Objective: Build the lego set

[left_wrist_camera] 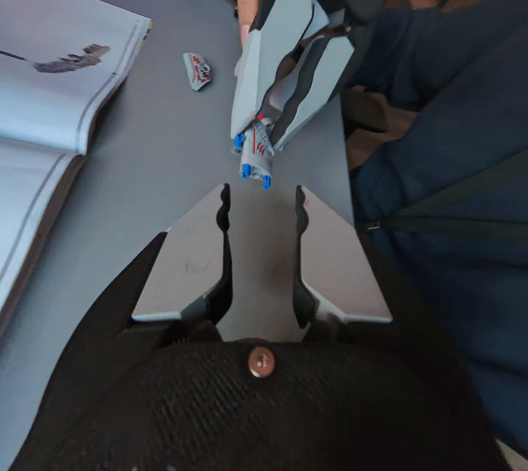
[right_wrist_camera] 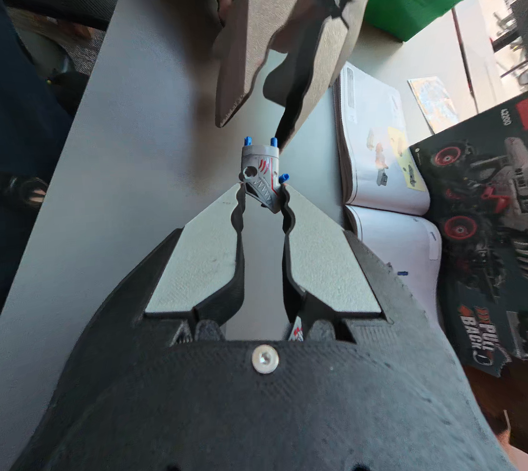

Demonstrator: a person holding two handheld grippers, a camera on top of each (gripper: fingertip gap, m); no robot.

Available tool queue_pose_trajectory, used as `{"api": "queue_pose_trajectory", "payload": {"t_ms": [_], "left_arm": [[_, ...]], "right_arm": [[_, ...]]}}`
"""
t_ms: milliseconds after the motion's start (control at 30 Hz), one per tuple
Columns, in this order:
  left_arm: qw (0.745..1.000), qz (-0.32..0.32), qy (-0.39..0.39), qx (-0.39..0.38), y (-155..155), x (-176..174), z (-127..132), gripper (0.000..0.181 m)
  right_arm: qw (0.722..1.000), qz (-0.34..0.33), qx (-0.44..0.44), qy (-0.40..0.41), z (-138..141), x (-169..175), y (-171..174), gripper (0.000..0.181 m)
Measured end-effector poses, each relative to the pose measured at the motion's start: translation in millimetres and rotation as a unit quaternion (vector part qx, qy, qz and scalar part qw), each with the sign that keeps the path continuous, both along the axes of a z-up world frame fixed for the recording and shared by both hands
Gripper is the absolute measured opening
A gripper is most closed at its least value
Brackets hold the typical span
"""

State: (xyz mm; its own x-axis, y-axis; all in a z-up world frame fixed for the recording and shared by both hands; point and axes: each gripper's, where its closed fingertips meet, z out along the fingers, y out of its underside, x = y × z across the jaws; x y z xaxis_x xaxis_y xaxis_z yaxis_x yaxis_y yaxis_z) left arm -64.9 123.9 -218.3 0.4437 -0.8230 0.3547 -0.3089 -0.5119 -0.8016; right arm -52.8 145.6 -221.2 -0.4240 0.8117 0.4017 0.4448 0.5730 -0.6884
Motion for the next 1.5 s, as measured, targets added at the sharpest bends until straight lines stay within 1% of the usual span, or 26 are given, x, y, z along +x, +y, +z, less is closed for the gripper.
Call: {"api": "queue_pose_trajectory", "payload": {"t_ms": [100,133,200,267,300,333,400,433,533,600,667,733,833,867,933,967,1067,1100,1133,1167,1200,1267,1367,1433,1500], "left_arm": [[0.996,-0.007,-0.053,-0.077,1.1,7.3,1.6,0.041],[0.993,-0.001,-0.074,-0.092,3.5,7.8,3.5,0.033],[0.988,0.01,-0.113,-0.108,8.0,7.7,9.6,0.019],[0.985,0.013,-0.134,-0.112,9.9,7.9,13.2,0.012],[0.985,0.014,-0.128,-0.113,9.9,7.5,10.7,0.012],[0.987,0.017,-0.115,-0.108,10.5,6.0,6.9,0.008],[0.989,0.023,-0.106,-0.104,11.0,3.6,3.9,0.005],[0.988,0.025,-0.112,-0.1,11.3,2.2,6.0,0.0],[0.986,0.031,-0.123,-0.107,11.6,-2.4,7.1,0.0],[0.986,0.036,-0.124,-0.109,12.6,-5.5,6.7,0.0],[0.988,0.052,-0.109,-0.098,16.2,-12.9,3.7,0.0],[0.992,0.074,-0.071,-0.076,19.9,-25.0,-2.3,0.0],[0.993,0.104,-0.042,-0.045,18.2,-42.6,-2.0,0.0],[0.993,0.103,-0.038,-0.042,11.6,-45.5,-1.1,0.0],[0.996,0.064,-0.036,-0.055,-16.4,-40.3,-2.4,0.0],[0.996,0.05,-0.026,-0.064,-29.4,-35.7,-7.1,0.0],[0.995,0.061,0.052,-0.064,-39.1,-22.0,-30.6,0.015],[0.993,0.068,0.081,-0.05,-35.7,-17.8,-35.3,0.016],[0.991,0.075,0.103,-0.031,-30.0,-14.3,-37.5,0.013],[0.99,0.072,0.118,-0.017,-25.8,-10.7,-38.5,0.011],[0.989,0.071,0.129,-0.012,-21.4,-8.8,-39.2,0.008],[0.986,0.077,0.146,-0.004,-10.3,-9.4,-39.3,0.011],[0.984,0.092,0.155,0.001,8.4,-17.1,-39.9,0.01],[0.982,0.114,0.147,-0.008,15.8,-26.5,-38.5,0.016],[0.984,0.126,0.128,-0.017,8.9,-34.4,-33.5,0.018]], "right_arm": [[0.999,-0.001,0.051,0.021,1.9,-2.0,-1.1,0.021],[0.997,0.0,0.071,0.029,2.8,-2.0,-1.9,0.021],[0.992,0.001,0.113,0.049,5.6,-2.6,-4.3,0.021],[0.987,0.005,0.147,0.062,6.5,-3.8,-8.3,0.021],[0.985,0.004,0.16,0.062,5.1,-4.3,-8.9,0.021],[0.985,0.003,0.164,0.06,3.2,-4.7,-9.1,0.019],[0.986,-0.005,0.158,0.057,1.5,-4.2,-6.9,0.019],[0.987,-0.009,0.149,0.059,3.0,-3.1,-5.0,0.016],[0.992,-0.02,0.108,0.064,8.3,0.4,0.2,0.017],[0.996,-0.019,0.079,0.048,3.4,2.7,-0.1,0.015],[0.996,-0.019,0.081,0.023,-7.3,4.2,2.4,0.014],[0.995,-0.026,0.092,0.006,-14.6,5.2,6.7,0.012],[0.998,-0.018,0.067,0.001,-10.9,10.1,5.1,0.011],[0.999,-0.008,0.051,-0.006,-9.4,13.6,3.1,0.012],[1.0,0.006,0.01,-0.021,-8.1,17.7,-1.6,0.014],[1.0,0.006,-0.007,-0.028,-8.6,16.3,-3.2,0.015],[0.997,-0.004,-0.013,-0.079,-22.2,7.2,-3.5,0.018],[0.994,0.0,-0.009,-0.105,-29.7,7.4,-5.9,0.017],[0.992,0.012,-0.007,-0.128,-36.6,9.5,-11.6,0.012],[0.991,0.022,-0.006,-0.134,-39.5,10.3,-17.6,0.003],[0.991,0.028,-0.003,-0.131,-39.5,9.8,-22.5,0.004],[0.991,0.036,-0.011,-0.126,-38.6,8.7,-33.8,0.009],[0.992,0.043,-0.026,-0.119,-37.8,6.0,-48.6,0.012],[0.993,0.038,-0.027,-0.111,-32.0,9.2,-48.9,0.014],[0.995,0.014,-0.037,-0.092,-18.9,19.3,-37.7,0.014]]}}
